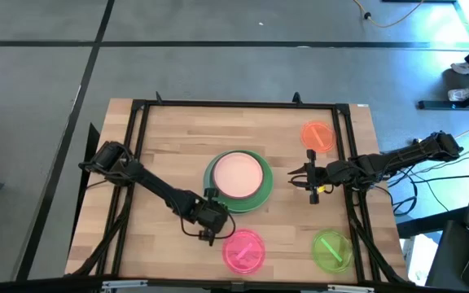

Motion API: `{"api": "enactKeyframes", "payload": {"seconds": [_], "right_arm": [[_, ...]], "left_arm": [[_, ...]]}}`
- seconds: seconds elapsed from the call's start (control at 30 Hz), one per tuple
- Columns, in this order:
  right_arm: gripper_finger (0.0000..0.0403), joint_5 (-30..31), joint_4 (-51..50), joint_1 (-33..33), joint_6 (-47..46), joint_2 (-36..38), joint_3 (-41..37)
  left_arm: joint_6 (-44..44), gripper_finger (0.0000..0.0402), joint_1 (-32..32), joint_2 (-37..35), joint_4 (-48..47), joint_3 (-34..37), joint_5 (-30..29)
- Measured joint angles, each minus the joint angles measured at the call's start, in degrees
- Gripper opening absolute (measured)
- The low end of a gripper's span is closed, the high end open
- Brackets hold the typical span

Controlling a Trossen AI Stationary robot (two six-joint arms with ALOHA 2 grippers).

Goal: Stack plastic plates
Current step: Stack the light pink plate on top of the light orange plate

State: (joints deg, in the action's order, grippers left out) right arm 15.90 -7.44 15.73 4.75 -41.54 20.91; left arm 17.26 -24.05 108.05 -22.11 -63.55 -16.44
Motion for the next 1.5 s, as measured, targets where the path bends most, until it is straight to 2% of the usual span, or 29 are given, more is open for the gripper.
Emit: {"api": "enactKeyframes", "payload": {"seconds": [0.13,0.27,0.33,0.57,0.8,0.87,1.03,1.5], "right_arm": [[0.0115,0.00,-0.01,0.00,0.02,0.00,0.00],[0.0115,0.00,-0.21,0.02,0.02,0.00,0.00],[0.0115,-0.01,-0.40,0.01,0.02,0.00,0.00],[0.0115,-0.02,-0.42,0.00,0.02,0.00,0.00],[0.0115,-0.02,-0.41,0.00,-0.07,0.00,0.00],[0.0115,-0.02,-0.42,0.00,-0.11,0.00,0.00],[0.0115,0.00,-0.30,0.01,-0.13,-0.01,-0.02],[0.0115,0.00,-0.39,0.00,-0.20,-0.02,-0.02]], "left_arm": [[0.01,0.0121,1.48,0.00,-0.02,0.00,-2.45],[2.19,0.0121,3.04,0.00,0.11,0.00,-2.34],[5.75,0.0121,3.52,0.00,0.97,0.00,0.78],[19.58,0.0121,3.96,0.00,9.48,-0.02,18.14],[36.85,0.0121,4.72,0.48,12.88,-0.07,20.58],[38.10,0.0121,4.72,1.35,13.46,-0.07,21.38],[38.22,0.0121,4.66,4.05,21.71,-0.11,25.03],[37.76,0.0121,5.18,5.84,22.64,-0.09,25.18]]}}
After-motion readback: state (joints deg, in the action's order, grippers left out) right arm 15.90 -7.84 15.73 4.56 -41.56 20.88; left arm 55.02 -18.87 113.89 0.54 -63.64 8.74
